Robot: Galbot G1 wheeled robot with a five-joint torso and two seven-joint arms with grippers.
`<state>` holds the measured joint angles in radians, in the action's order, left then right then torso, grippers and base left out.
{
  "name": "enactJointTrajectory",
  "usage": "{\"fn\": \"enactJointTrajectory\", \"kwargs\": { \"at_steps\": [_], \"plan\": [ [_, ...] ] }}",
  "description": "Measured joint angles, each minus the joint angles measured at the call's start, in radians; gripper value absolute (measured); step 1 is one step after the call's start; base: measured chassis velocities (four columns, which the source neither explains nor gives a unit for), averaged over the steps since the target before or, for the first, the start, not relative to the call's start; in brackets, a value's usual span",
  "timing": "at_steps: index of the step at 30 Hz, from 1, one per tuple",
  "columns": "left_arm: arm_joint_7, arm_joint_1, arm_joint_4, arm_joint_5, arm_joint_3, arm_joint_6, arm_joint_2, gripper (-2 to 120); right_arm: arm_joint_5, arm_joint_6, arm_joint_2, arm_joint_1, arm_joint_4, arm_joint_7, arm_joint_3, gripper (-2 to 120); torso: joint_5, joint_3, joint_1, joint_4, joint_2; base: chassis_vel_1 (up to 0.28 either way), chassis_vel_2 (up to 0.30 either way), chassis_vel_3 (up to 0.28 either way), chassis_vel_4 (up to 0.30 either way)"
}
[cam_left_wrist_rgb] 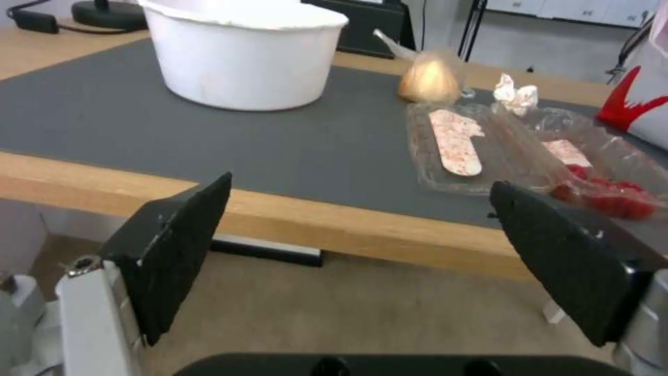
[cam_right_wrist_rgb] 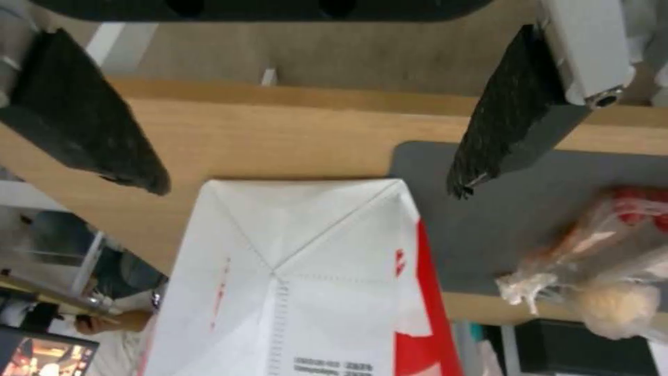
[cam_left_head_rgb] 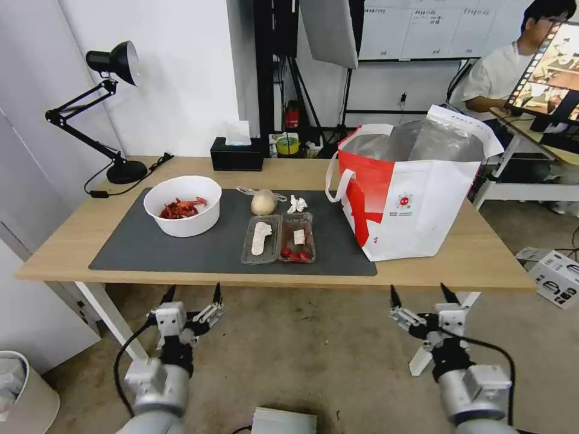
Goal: Pick up the trash from the table and place it into the takeout bag.
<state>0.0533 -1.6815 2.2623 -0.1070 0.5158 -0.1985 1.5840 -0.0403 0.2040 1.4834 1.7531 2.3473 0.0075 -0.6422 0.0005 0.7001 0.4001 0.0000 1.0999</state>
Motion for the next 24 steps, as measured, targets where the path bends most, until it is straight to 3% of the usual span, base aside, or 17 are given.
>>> {"fn": "enactJointTrajectory", "kwargs": {
  "at_steps": [3,6,8,9,24],
  "plan": [
    [0.0,-0.002,-0.011,0.0,0.0,0.02,0.0,100,-0.011,0.037,-0.003,-0.008,0.007,0.001,-0.019,100,-0.0004,0.0,0.0,0.0001,0.0,0.0,0.0,0.0,0.0],
    [-0.005,-0.01,-0.028,0.0,0.0,0.076,-0.005,100,-0.051,0.171,-0.014,-0.04,0.035,0.007,-0.082,100,-0.0005,0.0,0.0,0.0,0.0,0.0,0.0,0.0,0.0],
    [-0.011,-0.013,-0.038,0.001,0.0,0.109,-0.008,100,-0.07,0.183,-0.019,-0.05,0.036,0.009,-0.097,100,-0.0005,0.0,0.0,0.0,0.0,0.0,0.0,0.0,0.0],
    [-0.018,-0.016,-0.048,0.001,0.001,0.143,-0.012,100,-0.084,0.184,-0.022,-0.055,0.036,0.009,-0.104,100,-0.0005,0.0,0.0,0.0,0.0,0.0,0.0,0.0,0.0],
    [-0.04,-0.045,-0.099,-0.032,-0.011,0.287,-0.022,100,-0.096,0.136,-0.033,-0.062,0.017,0.009,-0.096,100,-0.0005,0.0,0.0,0.0001,0.0,0.0,0.0,0.0,0.0]
  ]
}}
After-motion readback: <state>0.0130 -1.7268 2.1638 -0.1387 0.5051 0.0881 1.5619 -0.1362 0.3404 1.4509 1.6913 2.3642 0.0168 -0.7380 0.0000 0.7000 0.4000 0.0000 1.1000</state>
